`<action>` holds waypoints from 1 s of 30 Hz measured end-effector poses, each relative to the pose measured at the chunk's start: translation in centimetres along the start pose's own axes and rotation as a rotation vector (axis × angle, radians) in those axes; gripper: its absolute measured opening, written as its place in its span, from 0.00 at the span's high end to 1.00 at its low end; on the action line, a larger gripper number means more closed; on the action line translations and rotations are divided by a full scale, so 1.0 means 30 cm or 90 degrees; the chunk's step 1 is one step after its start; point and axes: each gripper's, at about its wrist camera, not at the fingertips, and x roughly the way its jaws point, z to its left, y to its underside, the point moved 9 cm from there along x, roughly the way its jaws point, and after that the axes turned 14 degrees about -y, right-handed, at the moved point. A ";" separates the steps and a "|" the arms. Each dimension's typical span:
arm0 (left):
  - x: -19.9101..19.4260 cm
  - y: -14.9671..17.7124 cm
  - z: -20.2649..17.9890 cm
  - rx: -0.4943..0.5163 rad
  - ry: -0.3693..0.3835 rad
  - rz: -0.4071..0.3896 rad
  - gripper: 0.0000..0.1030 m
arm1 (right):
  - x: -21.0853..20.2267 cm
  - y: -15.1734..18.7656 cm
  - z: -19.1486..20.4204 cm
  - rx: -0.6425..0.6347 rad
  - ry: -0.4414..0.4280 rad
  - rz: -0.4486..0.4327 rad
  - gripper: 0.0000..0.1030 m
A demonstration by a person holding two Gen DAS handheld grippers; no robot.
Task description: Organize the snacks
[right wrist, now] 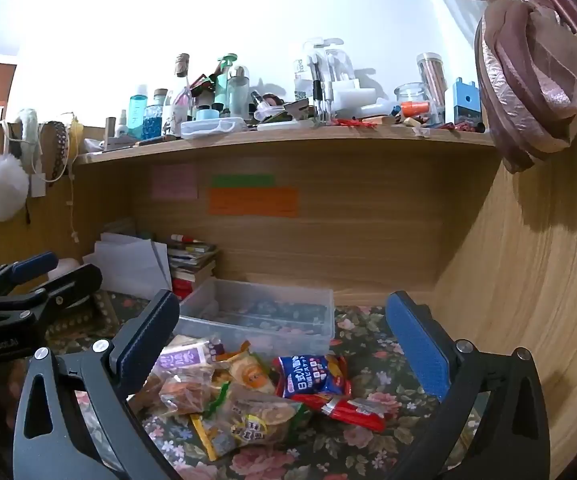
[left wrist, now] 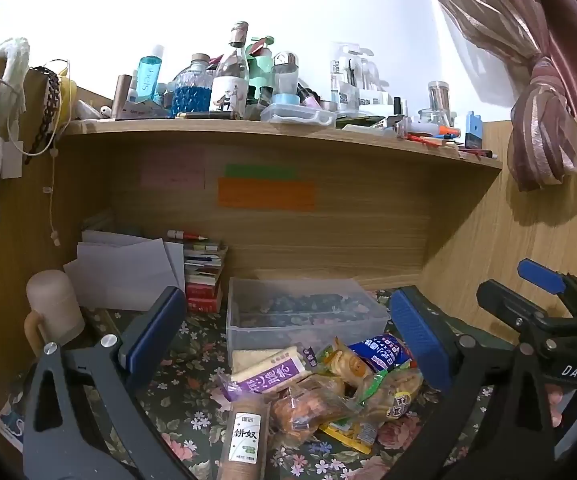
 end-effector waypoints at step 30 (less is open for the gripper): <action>-0.012 -0.028 0.001 0.006 -0.003 -0.011 0.00 | -0.010 -0.010 0.009 0.002 -0.007 -0.010 0.00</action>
